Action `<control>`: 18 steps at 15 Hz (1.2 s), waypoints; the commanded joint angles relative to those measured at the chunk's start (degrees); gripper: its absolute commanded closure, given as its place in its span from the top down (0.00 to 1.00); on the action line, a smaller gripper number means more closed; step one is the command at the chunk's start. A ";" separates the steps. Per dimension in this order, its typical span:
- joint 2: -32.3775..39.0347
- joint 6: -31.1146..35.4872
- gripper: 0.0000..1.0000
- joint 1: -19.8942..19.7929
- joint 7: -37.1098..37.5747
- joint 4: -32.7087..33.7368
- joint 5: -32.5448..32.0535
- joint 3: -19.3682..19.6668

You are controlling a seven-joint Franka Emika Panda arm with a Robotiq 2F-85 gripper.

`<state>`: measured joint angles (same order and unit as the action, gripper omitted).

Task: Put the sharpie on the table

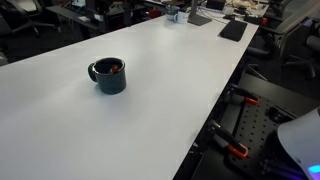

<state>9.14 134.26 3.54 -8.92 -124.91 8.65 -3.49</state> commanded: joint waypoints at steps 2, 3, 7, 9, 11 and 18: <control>5.03 -3.81 1.00 0.89 5.69 5.35 -3.46 -0.56; 5.94 -3.81 0.98 1.08 6.44 6.04 -4.09 -0.59; 9.90 -3.47 0.94 1.69 7.65 8.62 -5.36 -0.72; 11.80 -3.54 0.93 1.85 7.16 9.96 -5.17 -0.95; 13.25 -3.80 0.87 2.01 7.08 11.06 -5.14 -1.09; 16.02 -3.75 0.80 2.54 6.82 12.95 -5.42 -1.12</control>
<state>24.17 132.67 5.99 -3.10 -113.95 4.39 -4.23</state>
